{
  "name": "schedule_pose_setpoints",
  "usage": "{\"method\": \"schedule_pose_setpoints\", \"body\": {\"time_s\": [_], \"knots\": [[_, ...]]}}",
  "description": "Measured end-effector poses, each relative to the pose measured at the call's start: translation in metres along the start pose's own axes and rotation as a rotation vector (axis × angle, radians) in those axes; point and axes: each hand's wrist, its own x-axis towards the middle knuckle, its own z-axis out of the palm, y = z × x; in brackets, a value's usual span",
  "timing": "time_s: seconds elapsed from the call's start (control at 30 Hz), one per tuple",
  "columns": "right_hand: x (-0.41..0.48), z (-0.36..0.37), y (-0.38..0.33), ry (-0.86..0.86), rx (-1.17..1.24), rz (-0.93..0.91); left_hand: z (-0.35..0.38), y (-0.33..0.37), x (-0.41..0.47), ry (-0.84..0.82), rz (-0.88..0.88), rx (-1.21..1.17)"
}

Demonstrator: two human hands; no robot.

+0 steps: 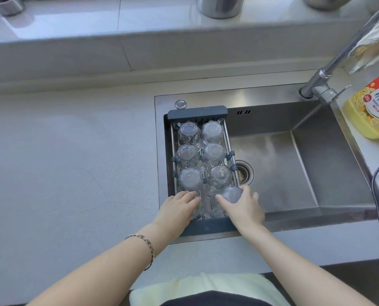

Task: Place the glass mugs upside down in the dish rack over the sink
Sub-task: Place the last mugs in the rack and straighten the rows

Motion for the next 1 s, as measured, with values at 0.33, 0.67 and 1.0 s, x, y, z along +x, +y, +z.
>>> {"method": "schedule_pose_setpoints", "body": {"time_s": [0.33, 0.67, 1.0], "knots": [[0.001, 0.018, -0.012, 0.084, -0.069, 0.083, 0.002, 0.0, 0.002, -0.005, -0.002, 0.013], [0.004, -0.015, 0.011, -0.194, -0.148, -0.212, -0.001, 0.002, 0.0, -0.002, -0.028, -0.018], [-0.006, -0.01, -0.01, -0.023, -0.47, -0.278, 0.0, 0.001, 0.001, -0.005, -0.031, 0.005]]}}
